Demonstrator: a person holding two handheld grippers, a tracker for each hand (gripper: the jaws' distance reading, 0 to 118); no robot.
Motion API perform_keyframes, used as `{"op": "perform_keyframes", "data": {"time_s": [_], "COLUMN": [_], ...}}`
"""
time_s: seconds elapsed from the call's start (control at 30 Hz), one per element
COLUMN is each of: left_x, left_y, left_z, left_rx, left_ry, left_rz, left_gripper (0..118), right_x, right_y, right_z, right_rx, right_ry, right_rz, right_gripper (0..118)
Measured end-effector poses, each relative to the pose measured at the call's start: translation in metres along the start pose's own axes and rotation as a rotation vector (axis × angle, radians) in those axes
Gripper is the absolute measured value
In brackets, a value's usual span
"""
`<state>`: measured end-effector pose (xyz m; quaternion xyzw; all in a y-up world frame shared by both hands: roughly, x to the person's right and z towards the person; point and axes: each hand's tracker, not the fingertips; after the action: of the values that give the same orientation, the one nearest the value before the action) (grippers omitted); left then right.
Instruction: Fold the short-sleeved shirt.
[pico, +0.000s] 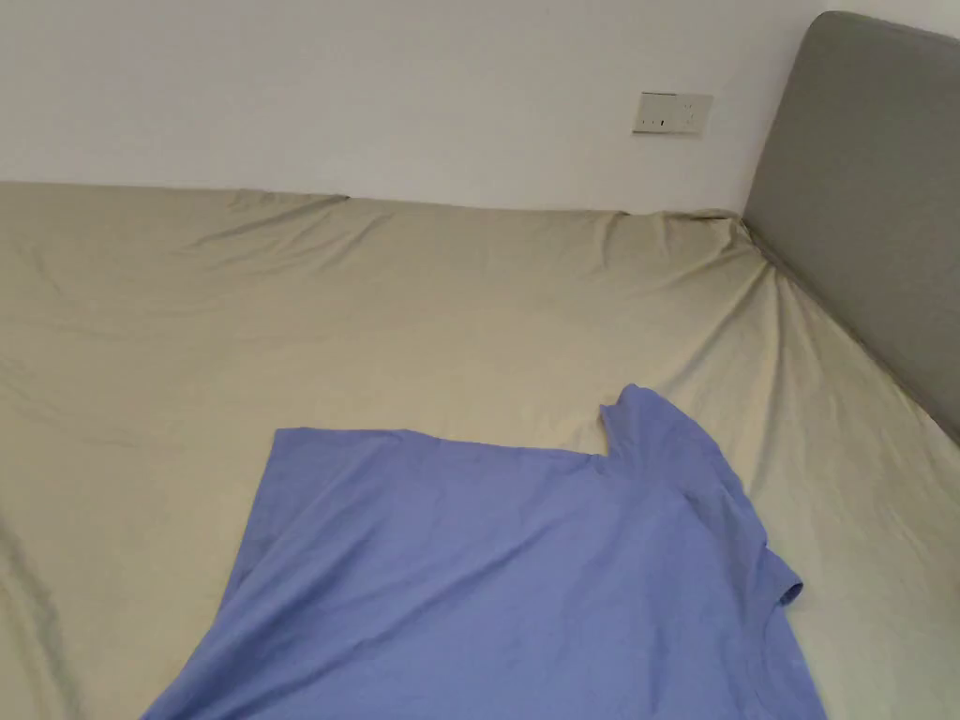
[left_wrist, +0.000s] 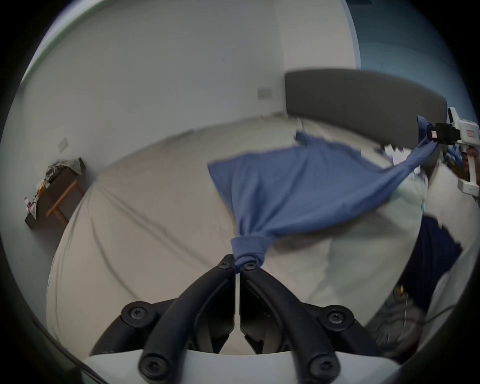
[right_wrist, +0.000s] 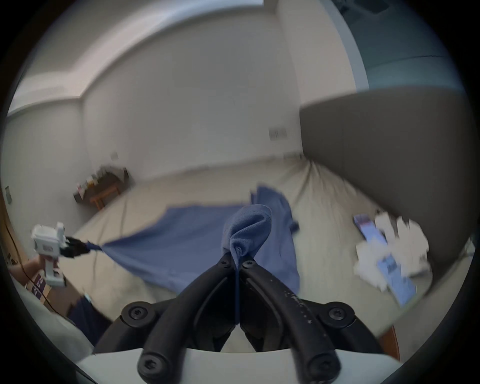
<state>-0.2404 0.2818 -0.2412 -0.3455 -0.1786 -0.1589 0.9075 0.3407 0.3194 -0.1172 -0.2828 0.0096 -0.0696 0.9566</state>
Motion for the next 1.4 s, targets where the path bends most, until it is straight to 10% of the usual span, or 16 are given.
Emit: {"op": "perform_keyframes", "data": {"time_s": [0.37,0.43,0.53,0.67,0.77,0.83,0.9,0.93,1.13,1.17,1.27,1.4], "left_x": [0.028,0.025,0.013,0.013,0.029,0.038,0.05,0.053,0.033,0.024,-0.003,-0.013], "left_y": [-0.055,-0.052,-0.042,-0.019,-0.012,-0.01,-0.005,-0.003,0.018,0.022,0.024,-0.006], "left_z": [-0.036,-0.033,-0.003,0.06,0.088,0.098,0.097,0.094,0.058,0.048,0.005,-0.054], "left_rx": [-0.224,-0.223,-0.135,0.172,0.371,0.452,0.488,0.479,0.288,0.214,-0.077,-0.34], "left_ry": [0.024,0.038,0.096,0.185,0.192,0.176,0.2,0.21,0.18,0.162,0.142,0.07], "left_rz": [-0.254,-0.249,-0.081,0.275,0.483,0.541,0.574,0.567,0.576,0.579,0.612,0.641], "left_gripper": [1,2,65,105,103,72,16,0,0,2,86,107], "right_x": [-0.005,-0.012,-0.019,-0.042,-0.06,-0.07,-0.08,-0.085,-0.089,-0.088,-0.082,-0.074], "right_y": [-0.085,-0.077,-0.052,-0.013,0.002,0.005,0.003,0.001,-0.007,-0.008,-0.01,-0.016], "right_z": [-0.051,-0.042,-0.016,0.031,0.047,0.053,0.05,0.047,0.037,0.037,0.033,0.029], "right_rx": [-0.319,-0.247,-0.105,0.168,0.26,0.299,0.291,0.293,0.22,0.221,0.196,0.155], "right_ry": [-0.108,-0.167,-0.246,-0.313,-0.304,-0.277,-0.274,-0.278,-0.227,-0.229,-0.238,-0.244], "right_rz": [0.079,0.103,0.069,0.058,0.062,0.07,0.08,0.089,0.075,0.068,0.057,0.016], "right_gripper": [4,19,89,97,90,56,7,4,2,2,2,2]}}
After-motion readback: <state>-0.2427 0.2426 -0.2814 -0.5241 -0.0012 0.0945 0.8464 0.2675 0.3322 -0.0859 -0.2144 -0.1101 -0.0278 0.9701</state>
